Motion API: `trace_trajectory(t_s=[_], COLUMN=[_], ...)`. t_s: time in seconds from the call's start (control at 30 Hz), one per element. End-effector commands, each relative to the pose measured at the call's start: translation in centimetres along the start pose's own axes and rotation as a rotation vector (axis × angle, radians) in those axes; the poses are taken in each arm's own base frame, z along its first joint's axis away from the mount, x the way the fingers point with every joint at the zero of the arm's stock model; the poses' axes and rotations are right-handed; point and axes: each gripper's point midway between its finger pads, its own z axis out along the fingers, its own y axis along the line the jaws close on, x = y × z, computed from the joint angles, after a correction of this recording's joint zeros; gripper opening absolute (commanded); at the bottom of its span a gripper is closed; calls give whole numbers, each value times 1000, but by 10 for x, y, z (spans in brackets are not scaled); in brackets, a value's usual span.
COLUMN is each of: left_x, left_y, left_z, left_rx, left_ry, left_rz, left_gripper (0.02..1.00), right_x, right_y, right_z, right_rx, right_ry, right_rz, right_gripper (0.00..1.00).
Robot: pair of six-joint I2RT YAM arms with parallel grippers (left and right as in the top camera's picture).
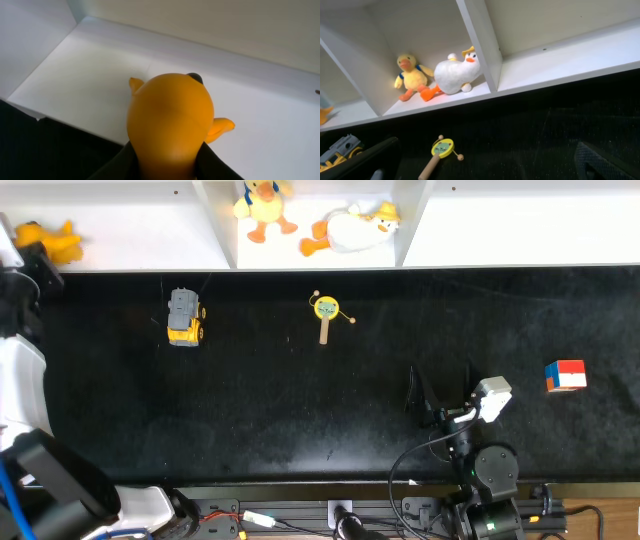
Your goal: Store Toys
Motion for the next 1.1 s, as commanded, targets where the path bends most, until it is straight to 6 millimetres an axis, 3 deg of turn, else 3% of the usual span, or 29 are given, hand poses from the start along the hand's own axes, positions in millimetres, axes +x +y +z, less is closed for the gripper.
trace_trajectory(t_s=[0.03,0.4,0.67,0.93,1.1], left_x=[-28,-18,-11,7,-5], left_y=[-5,-18,-15,-12,-13], left_z=[3,27,31,48,49], left_rx=[33,87,70,70,72], left_ry=[-53,-12,12,47,-4], left_rz=[-17,-42,-32,-26,-11], left_gripper=[270,253,248,264,305], right_x=[4,4,4,4,4], right_y=[1,1,1,1,1], right_z=[0,0,0,0,0], right_rx=[-8,-8,-8,-8,-8], right_ry=[5,5,5,5,5], right_rz=[-7,-7,-7,-7,-7], right_gripper=[996,993,996,996,996])
